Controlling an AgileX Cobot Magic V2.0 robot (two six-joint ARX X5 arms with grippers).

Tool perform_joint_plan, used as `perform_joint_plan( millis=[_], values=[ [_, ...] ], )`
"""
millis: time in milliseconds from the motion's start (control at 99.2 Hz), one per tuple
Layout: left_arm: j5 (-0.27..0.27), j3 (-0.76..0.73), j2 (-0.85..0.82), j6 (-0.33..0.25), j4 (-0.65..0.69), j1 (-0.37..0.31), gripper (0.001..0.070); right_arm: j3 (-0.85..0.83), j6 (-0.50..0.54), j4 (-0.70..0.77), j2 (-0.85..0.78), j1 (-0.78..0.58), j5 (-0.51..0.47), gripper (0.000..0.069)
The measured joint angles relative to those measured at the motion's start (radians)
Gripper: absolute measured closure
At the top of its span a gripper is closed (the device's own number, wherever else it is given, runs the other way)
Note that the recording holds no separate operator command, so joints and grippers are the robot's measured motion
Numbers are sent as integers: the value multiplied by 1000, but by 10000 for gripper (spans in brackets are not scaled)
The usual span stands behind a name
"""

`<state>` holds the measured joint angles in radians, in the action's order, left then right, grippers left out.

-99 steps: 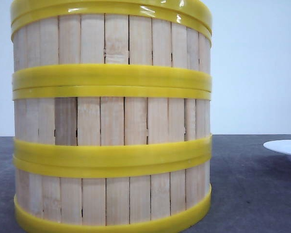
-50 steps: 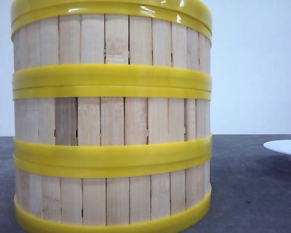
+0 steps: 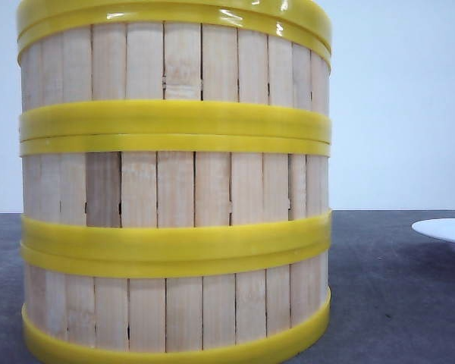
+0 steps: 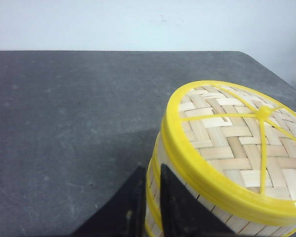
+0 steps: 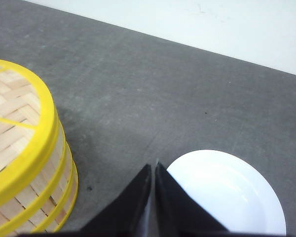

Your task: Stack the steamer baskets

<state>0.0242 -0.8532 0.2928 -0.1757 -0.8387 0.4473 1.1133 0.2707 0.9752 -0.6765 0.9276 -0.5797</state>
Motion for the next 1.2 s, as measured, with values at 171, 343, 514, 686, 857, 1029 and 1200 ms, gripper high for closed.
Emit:
perform_joint_plan(
  millis=[171,343,514,686,857,1029,1200],
  values=[
    [-60,29,-4,31,40,-24,684,0,0,0,0,0,0,682],
    [-105,174,-24,53,191,-140,684,0,0,0,0,0,0,682],
    [-106,402,-85,61,373,-264,684,0,0,0,0,0,0,682],
    [-106,622,-163,71,572,-341,684,0,0,0,0,0,0,682],
    [-106,762,-229,76,637,-378,684,0,0,0,0,0,0,682],
    [-106,816,-275,79,649,-385,684,0,0,0,0,0,0,682],
    [-106,821,-288,79,658,-388,684,0,0,0,0,0,0,682]
  ],
)
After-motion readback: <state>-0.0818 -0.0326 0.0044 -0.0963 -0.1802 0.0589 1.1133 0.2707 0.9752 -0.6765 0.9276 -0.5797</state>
